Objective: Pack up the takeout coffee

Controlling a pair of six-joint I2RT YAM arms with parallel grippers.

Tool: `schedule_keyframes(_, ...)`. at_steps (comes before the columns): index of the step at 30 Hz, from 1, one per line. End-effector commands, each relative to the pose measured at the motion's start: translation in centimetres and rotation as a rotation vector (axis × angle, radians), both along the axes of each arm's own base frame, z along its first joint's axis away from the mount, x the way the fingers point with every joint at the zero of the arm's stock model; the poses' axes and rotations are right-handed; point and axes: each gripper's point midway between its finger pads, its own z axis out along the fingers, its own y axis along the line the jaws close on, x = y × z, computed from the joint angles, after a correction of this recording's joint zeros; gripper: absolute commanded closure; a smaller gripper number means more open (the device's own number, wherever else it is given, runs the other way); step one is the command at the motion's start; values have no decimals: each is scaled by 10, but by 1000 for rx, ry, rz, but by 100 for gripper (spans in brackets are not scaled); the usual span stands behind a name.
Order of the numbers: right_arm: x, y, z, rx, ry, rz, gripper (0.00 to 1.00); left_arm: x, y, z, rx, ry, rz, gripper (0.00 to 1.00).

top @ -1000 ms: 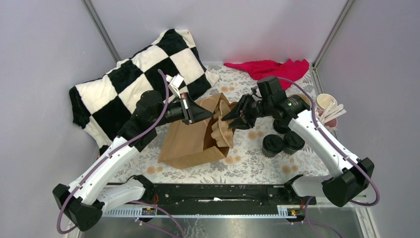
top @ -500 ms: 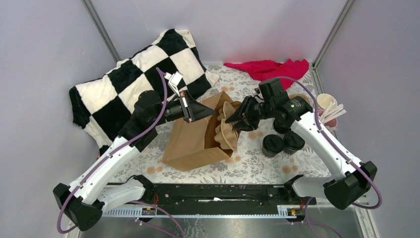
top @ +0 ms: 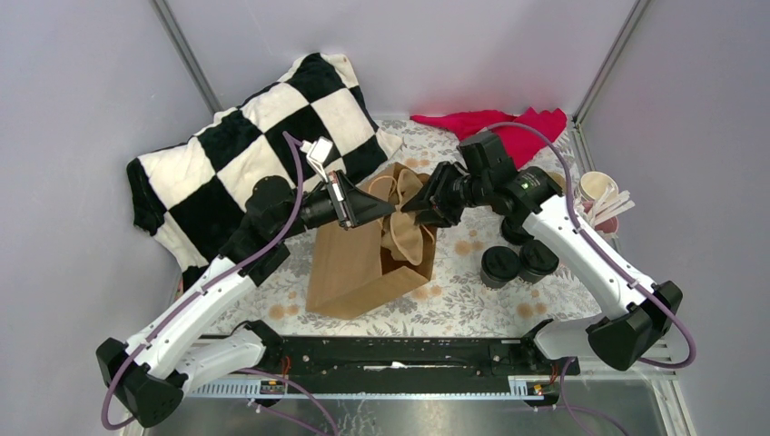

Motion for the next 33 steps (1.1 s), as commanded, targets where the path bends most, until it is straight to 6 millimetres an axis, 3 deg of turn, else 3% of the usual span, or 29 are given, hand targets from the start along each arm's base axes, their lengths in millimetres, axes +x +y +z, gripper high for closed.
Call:
schedule_keyframes(1, 2, -15, -13, -117, -57, -30, 60, -3, -2, 30, -86, -72, -18, 100)
schedule_keyframes(10, 7, -36, -20, -250, -130, -39, 61, -3, -3, 36, -107, -82, -24, 100)
schedule_keyframes(17, -2, -20, -12, -297, -198, 26, 61, 23, -9, 40, -164, -35, 56, 100)
schedule_keyframes(22, 3, -19, -8, -325, -213, 15, 61, 31, -23, 62, -271, -37, 9, 100)
schedule_keyframes(33, 11, -35, 14, -427, -255, -11, 60, 34, -30, 106, -492, -103, -41, 100)
